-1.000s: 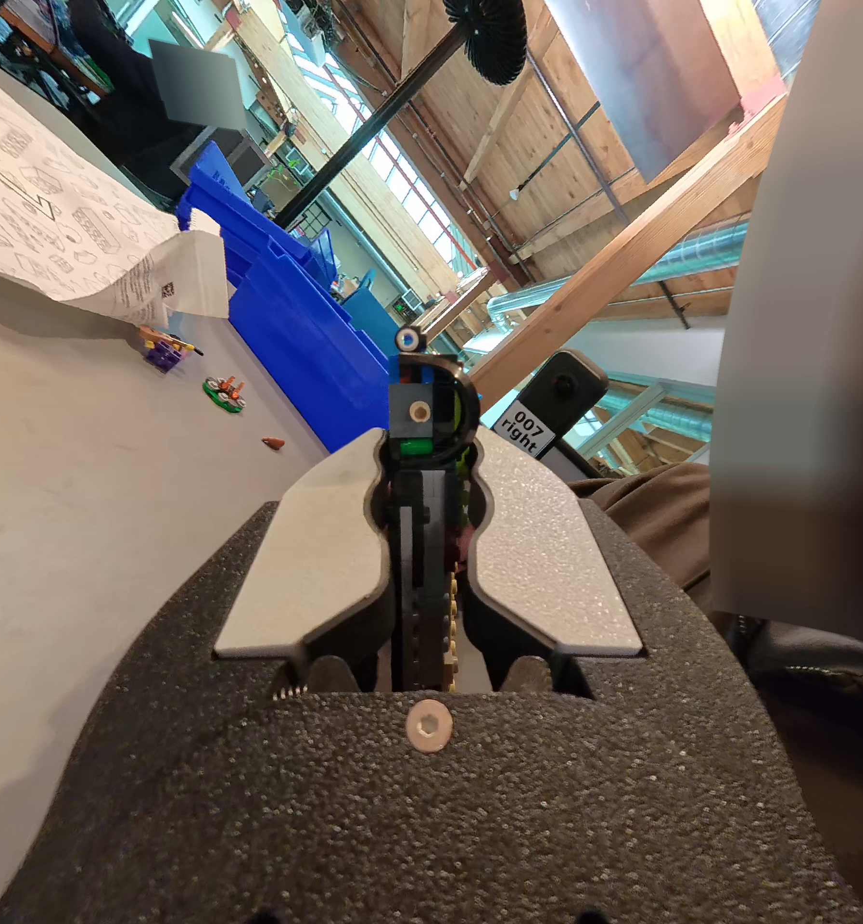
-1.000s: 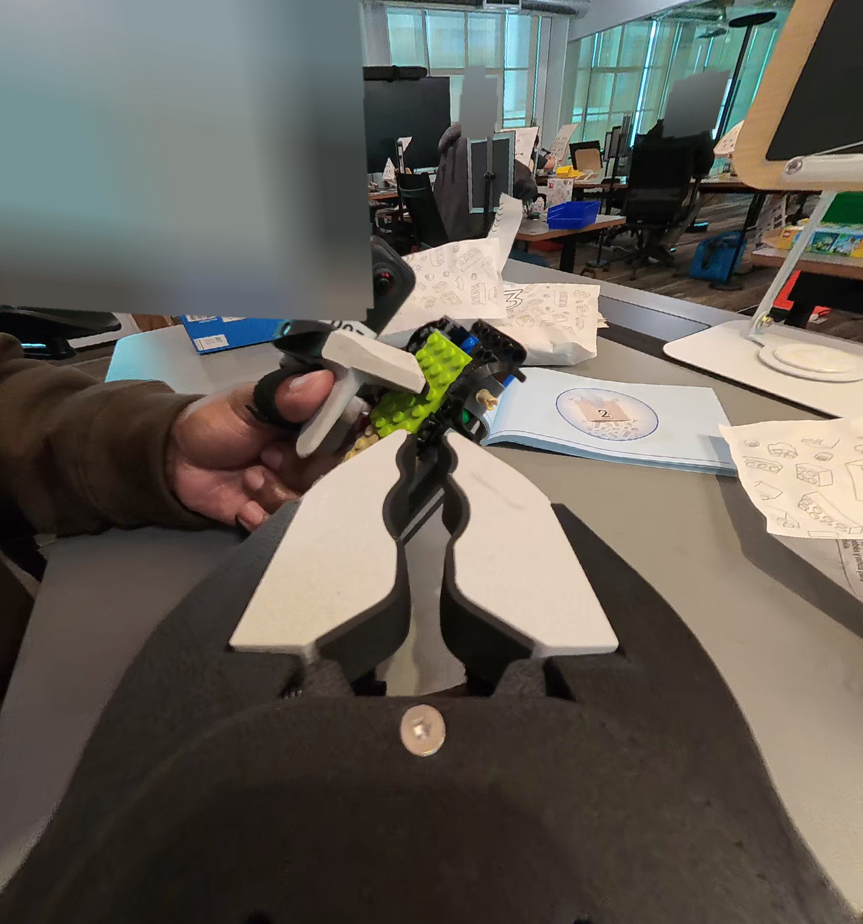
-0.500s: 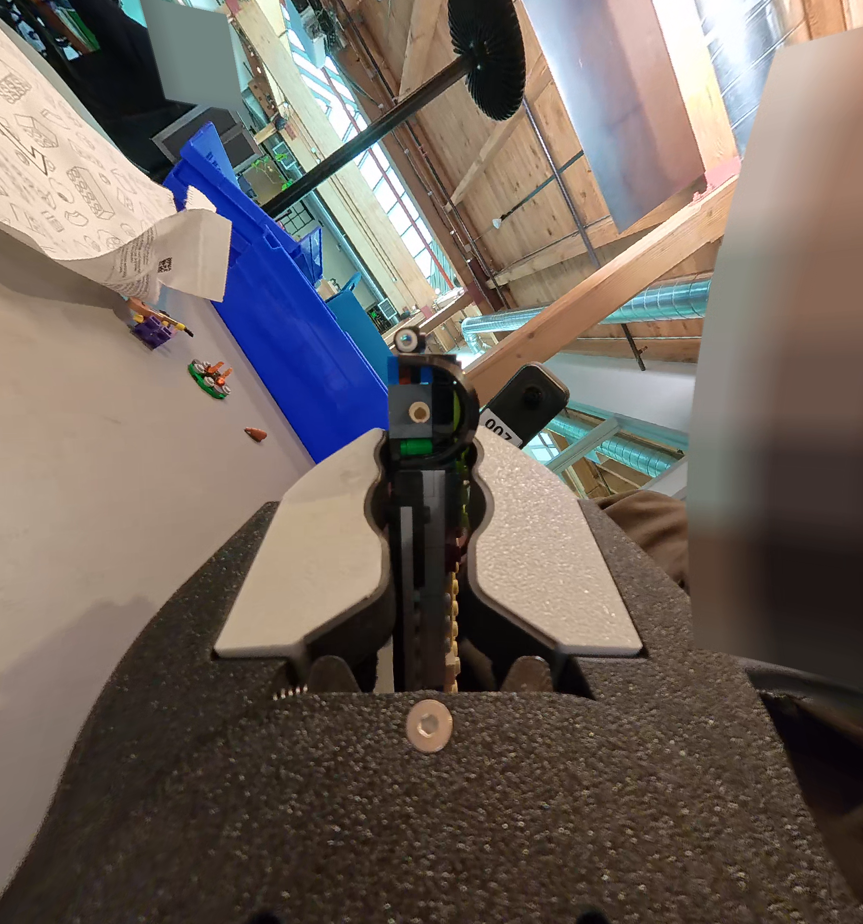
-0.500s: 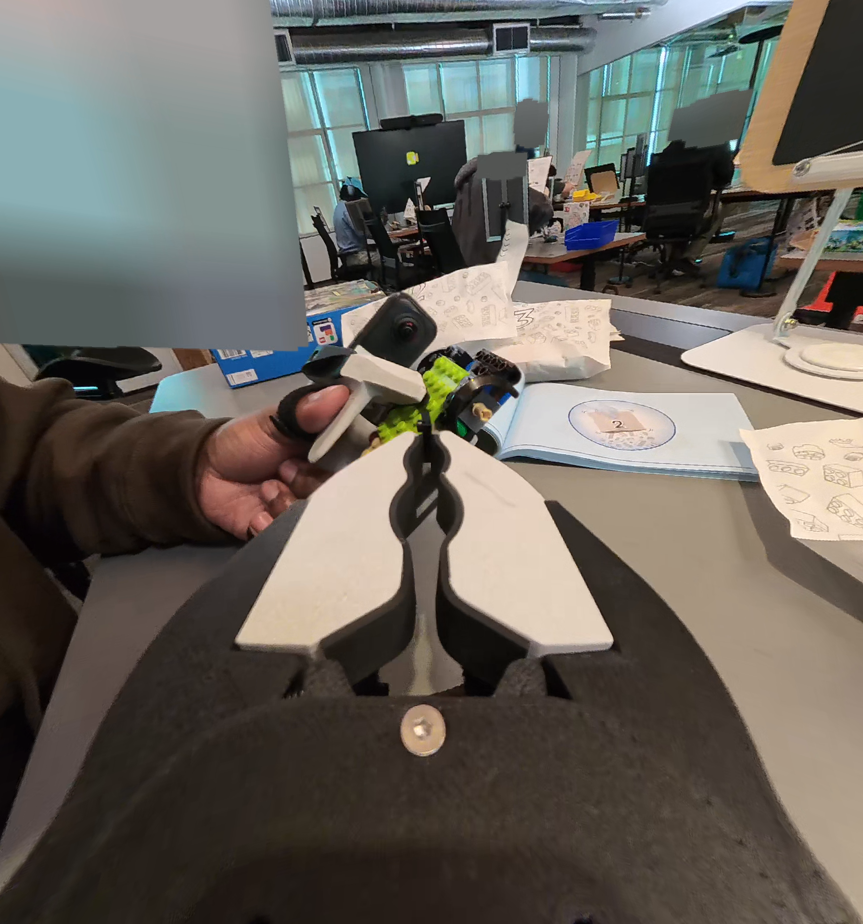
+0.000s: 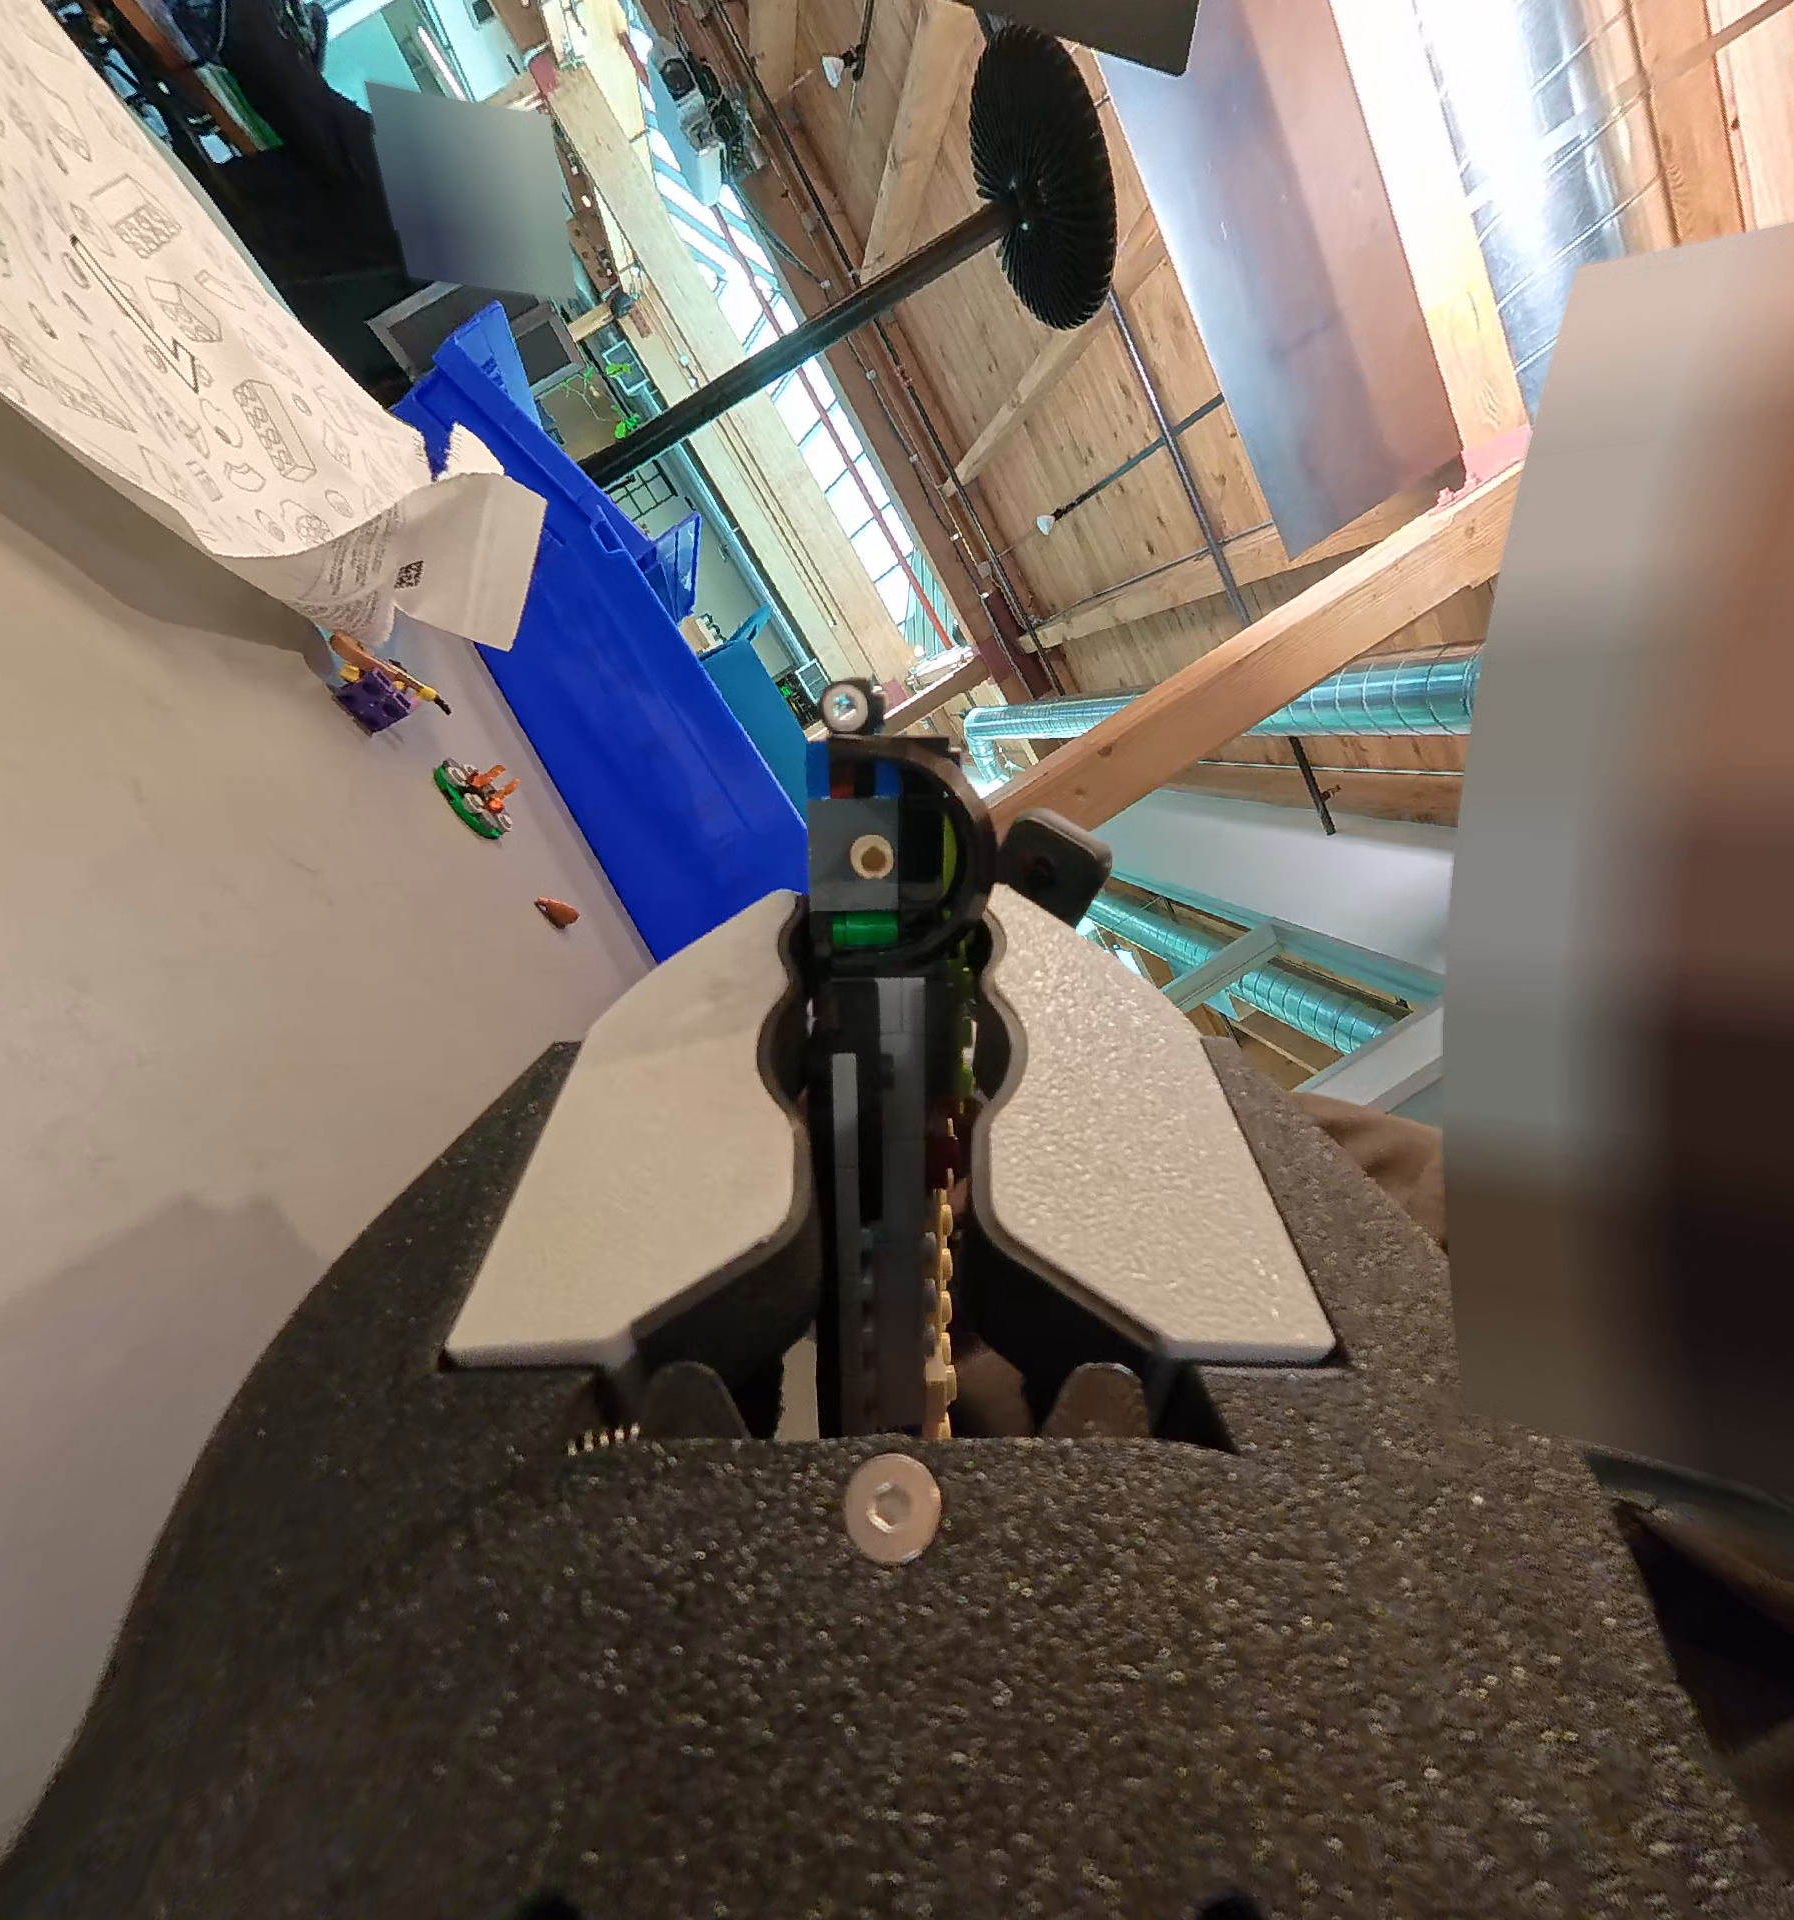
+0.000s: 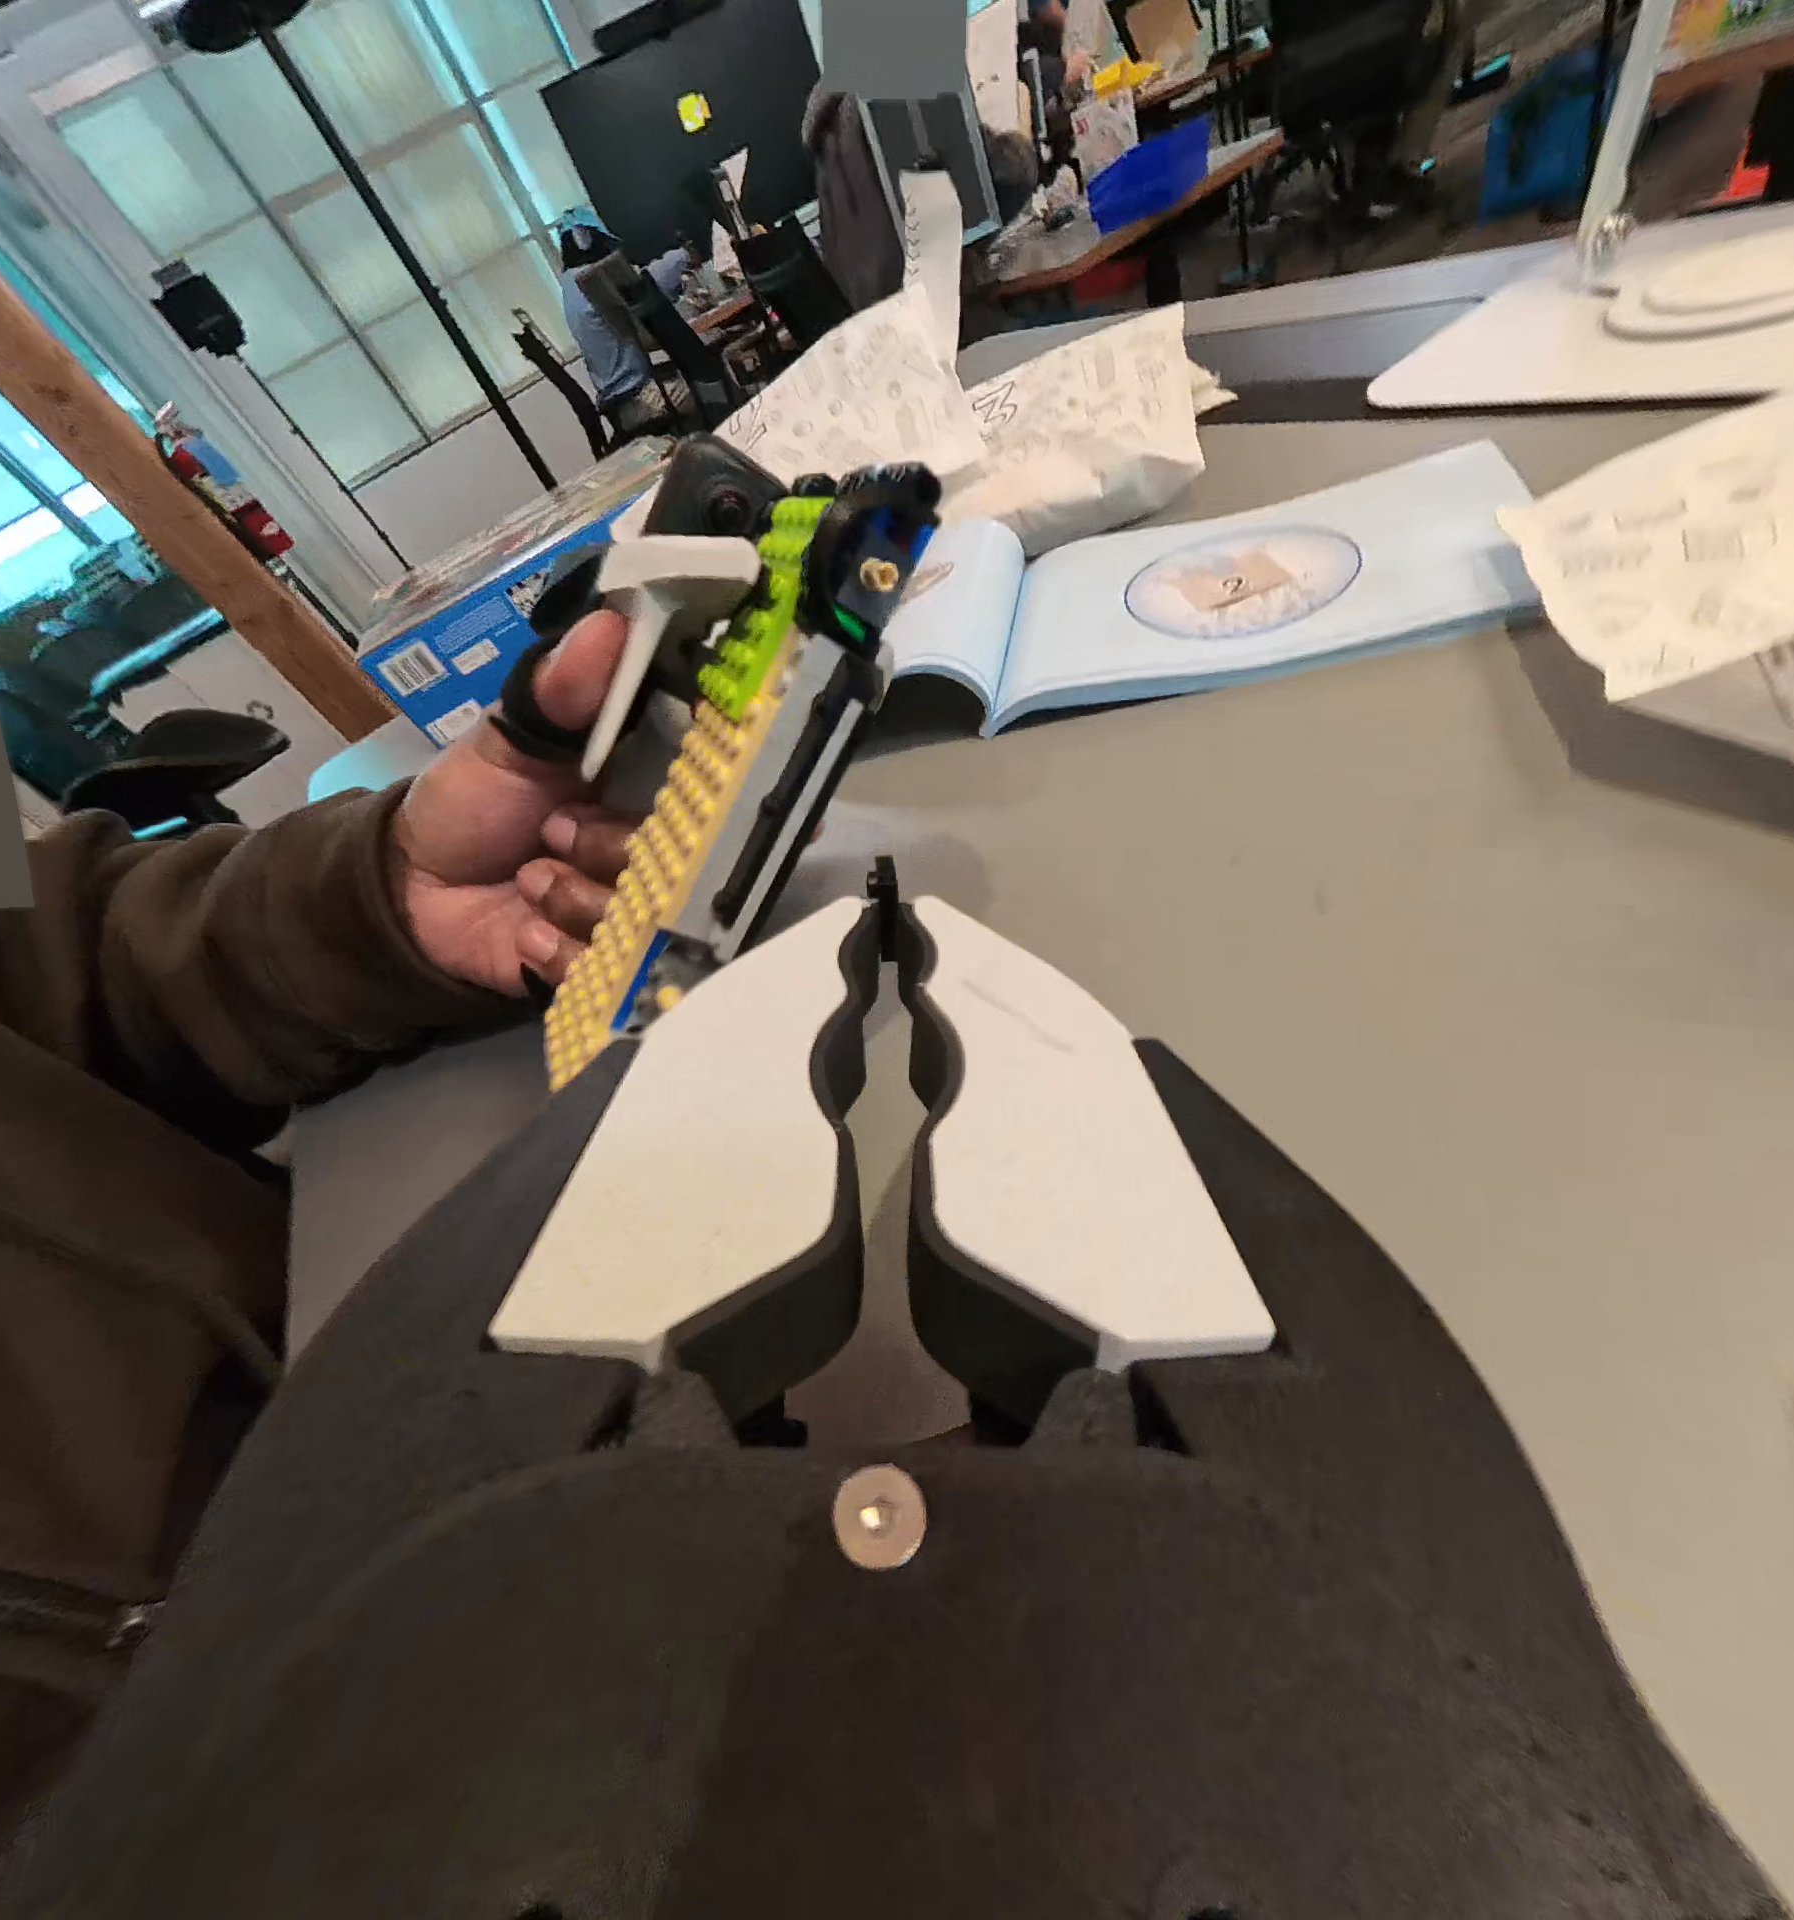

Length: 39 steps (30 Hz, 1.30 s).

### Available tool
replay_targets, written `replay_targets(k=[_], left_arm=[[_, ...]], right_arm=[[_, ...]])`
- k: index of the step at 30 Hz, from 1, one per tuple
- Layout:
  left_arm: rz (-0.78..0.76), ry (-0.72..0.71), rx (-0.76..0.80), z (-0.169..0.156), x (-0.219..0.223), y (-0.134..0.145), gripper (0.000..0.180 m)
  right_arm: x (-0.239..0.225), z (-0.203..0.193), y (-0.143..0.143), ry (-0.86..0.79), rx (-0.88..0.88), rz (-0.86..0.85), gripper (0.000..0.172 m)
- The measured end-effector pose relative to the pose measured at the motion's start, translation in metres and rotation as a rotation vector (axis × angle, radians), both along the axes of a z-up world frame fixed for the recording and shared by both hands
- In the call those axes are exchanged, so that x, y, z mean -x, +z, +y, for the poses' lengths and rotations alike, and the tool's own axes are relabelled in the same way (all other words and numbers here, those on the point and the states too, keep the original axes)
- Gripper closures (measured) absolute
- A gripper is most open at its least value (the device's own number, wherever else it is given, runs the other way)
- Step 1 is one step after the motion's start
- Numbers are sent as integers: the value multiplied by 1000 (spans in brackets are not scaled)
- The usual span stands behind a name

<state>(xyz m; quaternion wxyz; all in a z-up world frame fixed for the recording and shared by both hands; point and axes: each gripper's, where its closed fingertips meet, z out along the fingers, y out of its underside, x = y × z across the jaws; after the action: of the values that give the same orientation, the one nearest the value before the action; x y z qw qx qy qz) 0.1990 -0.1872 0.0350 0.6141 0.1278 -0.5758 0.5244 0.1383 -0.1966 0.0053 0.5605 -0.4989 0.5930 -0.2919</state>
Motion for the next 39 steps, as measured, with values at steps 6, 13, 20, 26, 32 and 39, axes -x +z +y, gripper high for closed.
replay_targets(k=[6,13,20,26,32,39], left_arm=[[-30,35,-65,0,-4,-9,154],[-18,50,-75,4,-8,-10,154],[2,33,-65,6,-7,-8,154],[16,25,-61,6,-7,-8,154],[21,24,-59,7,-7,-7,154],[37,16,-30,8,-7,-3,154]], right_arm=[[45,-13,24,-138,59,30,169],[134,-94,76,-448,275,122,169],[219,-189,38,-720,360,446,169],[229,-203,9,-744,317,536,154],[199,-169,31,-634,404,463,150],[103,-54,26,-178,287,289,159]])
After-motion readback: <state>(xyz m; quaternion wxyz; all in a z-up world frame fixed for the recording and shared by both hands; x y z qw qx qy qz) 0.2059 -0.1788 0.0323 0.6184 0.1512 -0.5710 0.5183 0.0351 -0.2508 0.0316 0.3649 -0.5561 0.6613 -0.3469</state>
